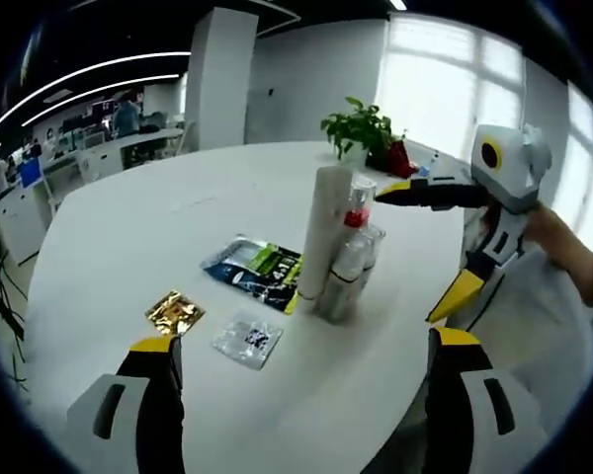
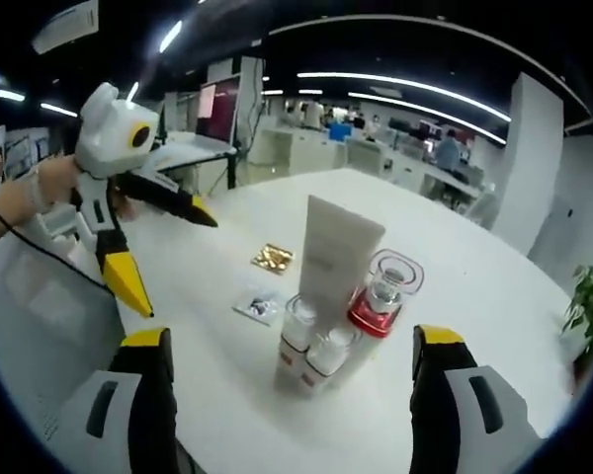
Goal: Arrange the skincare products in the storage area until every visible bottle or jar stands upright without overlapping.
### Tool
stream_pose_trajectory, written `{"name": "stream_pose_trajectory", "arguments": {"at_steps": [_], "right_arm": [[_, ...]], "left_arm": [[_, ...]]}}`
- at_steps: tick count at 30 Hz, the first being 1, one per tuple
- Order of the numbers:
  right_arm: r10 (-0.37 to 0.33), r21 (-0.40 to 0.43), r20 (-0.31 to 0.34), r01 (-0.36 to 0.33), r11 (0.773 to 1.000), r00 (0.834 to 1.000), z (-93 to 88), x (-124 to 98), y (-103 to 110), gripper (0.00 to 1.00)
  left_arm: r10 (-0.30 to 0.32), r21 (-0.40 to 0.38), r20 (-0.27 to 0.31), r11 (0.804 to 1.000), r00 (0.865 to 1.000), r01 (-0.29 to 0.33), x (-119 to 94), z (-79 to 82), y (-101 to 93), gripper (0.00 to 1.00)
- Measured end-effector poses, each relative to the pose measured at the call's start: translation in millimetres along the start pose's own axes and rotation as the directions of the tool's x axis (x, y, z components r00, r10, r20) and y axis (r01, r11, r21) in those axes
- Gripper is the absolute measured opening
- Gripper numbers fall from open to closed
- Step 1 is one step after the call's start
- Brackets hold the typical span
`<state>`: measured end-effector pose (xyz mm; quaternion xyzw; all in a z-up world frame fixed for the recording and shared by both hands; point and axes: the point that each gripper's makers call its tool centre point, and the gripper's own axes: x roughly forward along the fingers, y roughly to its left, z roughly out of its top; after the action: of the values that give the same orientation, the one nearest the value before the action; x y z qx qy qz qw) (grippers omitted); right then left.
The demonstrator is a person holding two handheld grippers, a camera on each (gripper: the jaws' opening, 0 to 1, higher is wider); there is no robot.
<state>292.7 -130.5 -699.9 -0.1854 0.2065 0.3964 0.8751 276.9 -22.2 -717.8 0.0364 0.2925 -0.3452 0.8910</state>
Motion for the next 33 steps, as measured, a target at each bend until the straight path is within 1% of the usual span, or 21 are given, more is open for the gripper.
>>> {"name": "stream_pose_trajectory", "arguments": {"at_steps": [2,5,10,12,15,18,24,26,27,28,31,33], "right_arm": [[0.003,0.008,0.003,-0.003,1.000,1.000,0.7,0.4,0.1,0.99],[0.008,0.015,-0.012,-0.008,1.000,1.000,-2.2,0.6,1.5,0.99],[0.001,0.023,-0.016,0.000,1.000,1.000,-2.8,0.4,-0.5,0.99],[-0.002,0.024,-0.007,0.003,1.000,1.000,-1.3,0.2,-1.1,0.99],[-0.019,0.008,0.024,0.019,1.000,1.000,3.7,-0.5,-4.5,0.99],[-0.023,0.028,0.024,0.023,0.999,0.999,3.7,-0.6,-5.8,0.99],[-0.026,0.014,0.074,0.025,1.000,0.997,10.9,-1.0,-6.5,1.00],[-0.030,0.012,0.077,0.030,0.999,0.997,11.4,-1.1,-7.4,1.00],[-0.035,0.026,0.043,0.033,0.999,0.998,6.4,-1.1,-8.0,1.00],[-0.028,0.033,0.025,0.028,0.999,0.999,2.7,0.0,-7.7,1.00],[-0.029,0.021,0.017,0.029,0.999,0.999,1.1,0.0,-7.2,1.00],[-0.018,0.024,0.033,0.017,1.000,0.999,4.2,0.2,-5.8,1.00]], "left_arm": [[0.002,-0.004,0.002,1.000,1.000,-0.002,0.1,0.5,0.7,0.99],[0.004,-0.012,0.004,1.000,1.000,-0.004,0.4,0.7,2.5,0.99],[-0.013,-0.021,0.005,1.000,1.000,0.013,1.1,0.8,0.8,0.99],[-0.007,-0.012,0.002,1.000,1.000,0.007,0.9,0.7,1.8,0.99],[-0.006,-0.019,0.009,1.000,1.000,0.006,0.2,1.6,2.2,0.99],[0.000,-0.009,0.020,1.000,1.000,0.000,-0.2,2.7,3.5,0.99],[0.009,-0.005,0.016,1.000,1.000,-0.009,-1.0,1.2,4.7,0.99],[0.008,-0.001,0.010,1.000,1.000,-0.008,-0.7,0.3,4.4,0.99],[0.007,-0.001,0.008,1.000,1.000,-0.007,-0.5,-0.2,4.3,0.99],[0.007,-0.001,0.005,1.000,1.000,-0.006,-0.5,-0.5,4.1,0.99],[0.009,-0.002,0.005,1.000,1.000,-0.009,-0.7,-0.9,4.2,0.99],[0.010,-0.007,0.004,1.000,1.000,-0.010,-0.7,-1.3,4.5,0.99]]}}
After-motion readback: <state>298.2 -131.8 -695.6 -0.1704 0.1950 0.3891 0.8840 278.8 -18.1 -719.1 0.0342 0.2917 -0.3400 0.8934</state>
